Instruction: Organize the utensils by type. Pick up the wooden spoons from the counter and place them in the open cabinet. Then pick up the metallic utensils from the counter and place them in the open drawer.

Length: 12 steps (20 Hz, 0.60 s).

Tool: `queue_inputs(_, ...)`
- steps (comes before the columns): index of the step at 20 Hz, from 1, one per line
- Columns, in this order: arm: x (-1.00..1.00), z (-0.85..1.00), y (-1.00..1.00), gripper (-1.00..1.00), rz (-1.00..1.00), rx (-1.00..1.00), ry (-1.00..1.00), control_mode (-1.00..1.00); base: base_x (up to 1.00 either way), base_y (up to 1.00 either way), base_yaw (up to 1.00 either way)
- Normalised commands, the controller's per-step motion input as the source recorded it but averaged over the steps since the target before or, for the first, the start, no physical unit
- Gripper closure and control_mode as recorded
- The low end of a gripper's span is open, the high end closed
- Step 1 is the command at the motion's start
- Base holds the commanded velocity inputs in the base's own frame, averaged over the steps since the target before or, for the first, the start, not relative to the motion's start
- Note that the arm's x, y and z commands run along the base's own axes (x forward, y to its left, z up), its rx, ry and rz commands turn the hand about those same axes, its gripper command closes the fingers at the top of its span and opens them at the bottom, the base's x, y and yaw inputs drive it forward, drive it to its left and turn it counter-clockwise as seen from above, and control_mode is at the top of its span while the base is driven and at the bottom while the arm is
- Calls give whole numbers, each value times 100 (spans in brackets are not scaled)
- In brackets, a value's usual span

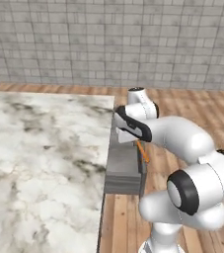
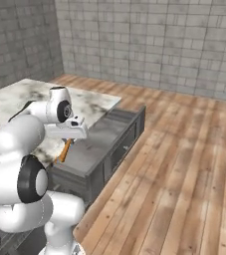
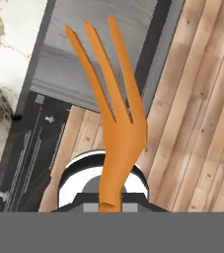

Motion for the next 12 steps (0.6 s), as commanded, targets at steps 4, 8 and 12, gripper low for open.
queue_inputs(4,0,0,0,100,0,0,0,100,54,19,-46)
queue_inputs(8,0,0,0,100,0,0,0,100,39,20,-26)
queue_inputs(12,0,0,0,100,0,0,0,100,38,23,-13)
